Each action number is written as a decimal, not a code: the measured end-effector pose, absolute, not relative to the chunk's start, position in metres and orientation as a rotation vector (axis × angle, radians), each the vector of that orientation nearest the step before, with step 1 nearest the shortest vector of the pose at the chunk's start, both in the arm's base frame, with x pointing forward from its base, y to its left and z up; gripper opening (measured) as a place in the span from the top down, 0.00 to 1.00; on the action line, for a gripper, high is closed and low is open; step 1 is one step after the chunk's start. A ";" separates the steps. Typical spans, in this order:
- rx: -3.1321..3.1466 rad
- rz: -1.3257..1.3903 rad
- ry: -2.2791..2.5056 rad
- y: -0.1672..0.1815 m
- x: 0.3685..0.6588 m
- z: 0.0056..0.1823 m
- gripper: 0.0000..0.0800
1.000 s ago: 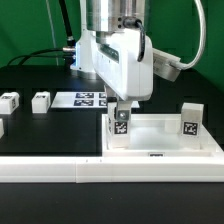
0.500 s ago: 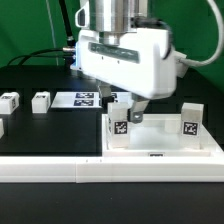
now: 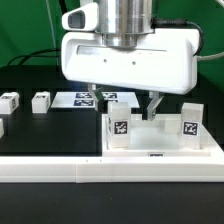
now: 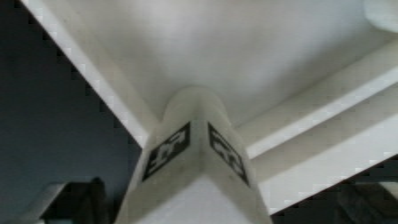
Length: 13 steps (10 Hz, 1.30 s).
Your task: Assemble square table
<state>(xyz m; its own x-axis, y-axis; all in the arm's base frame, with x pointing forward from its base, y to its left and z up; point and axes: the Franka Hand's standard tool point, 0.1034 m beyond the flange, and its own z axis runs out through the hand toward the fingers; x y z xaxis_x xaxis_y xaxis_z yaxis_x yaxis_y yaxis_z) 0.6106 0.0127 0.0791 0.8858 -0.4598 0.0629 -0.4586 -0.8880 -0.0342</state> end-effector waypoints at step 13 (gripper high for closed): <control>-3.146 -0.116 -0.175 0.009 0.612 0.080 0.43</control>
Offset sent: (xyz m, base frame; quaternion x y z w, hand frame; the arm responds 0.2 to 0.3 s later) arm 0.0009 0.0085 -0.0018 -0.0067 -0.0188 -0.2063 0.9783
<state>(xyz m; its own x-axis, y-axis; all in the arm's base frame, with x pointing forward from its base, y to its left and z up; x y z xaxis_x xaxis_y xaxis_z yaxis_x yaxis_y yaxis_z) 0.6120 0.0095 0.0802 0.9911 0.1113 0.0729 0.1105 -0.9938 0.0150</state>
